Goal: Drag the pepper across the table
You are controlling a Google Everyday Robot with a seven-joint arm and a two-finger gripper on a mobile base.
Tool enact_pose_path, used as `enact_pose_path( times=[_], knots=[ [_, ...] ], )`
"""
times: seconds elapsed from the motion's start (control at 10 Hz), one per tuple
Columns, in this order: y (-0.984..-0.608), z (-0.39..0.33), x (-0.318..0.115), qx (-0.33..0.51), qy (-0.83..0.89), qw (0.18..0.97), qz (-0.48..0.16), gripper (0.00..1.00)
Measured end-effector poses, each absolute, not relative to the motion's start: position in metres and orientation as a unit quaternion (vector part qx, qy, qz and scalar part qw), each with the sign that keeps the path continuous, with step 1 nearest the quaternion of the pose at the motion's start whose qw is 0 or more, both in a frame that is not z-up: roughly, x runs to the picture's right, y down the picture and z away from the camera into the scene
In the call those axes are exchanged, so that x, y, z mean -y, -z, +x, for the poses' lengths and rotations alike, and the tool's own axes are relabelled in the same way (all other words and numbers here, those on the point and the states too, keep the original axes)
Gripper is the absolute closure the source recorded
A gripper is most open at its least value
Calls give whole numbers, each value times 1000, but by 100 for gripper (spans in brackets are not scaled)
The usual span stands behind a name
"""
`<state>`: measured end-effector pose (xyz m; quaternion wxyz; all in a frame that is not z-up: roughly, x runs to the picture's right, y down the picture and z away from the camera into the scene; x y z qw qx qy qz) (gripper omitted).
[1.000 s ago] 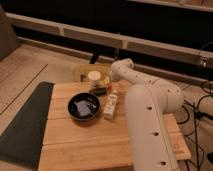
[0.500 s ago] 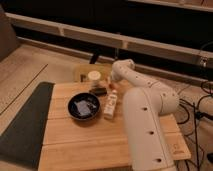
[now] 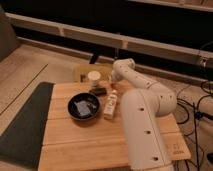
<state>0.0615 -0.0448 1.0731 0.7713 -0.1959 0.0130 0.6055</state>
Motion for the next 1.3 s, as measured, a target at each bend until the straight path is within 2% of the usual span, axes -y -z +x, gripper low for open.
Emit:
enact_pose_path(
  times=[0.5, 1.0, 1.3],
  knots=[
    [-1070, 58, 43, -32, -587, 784, -198, 100],
    [-1038, 174, 74, -117, -616, 772, -102, 100],
    [-1022, 213, 86, -148, -631, 760, -59, 100]
  ],
)
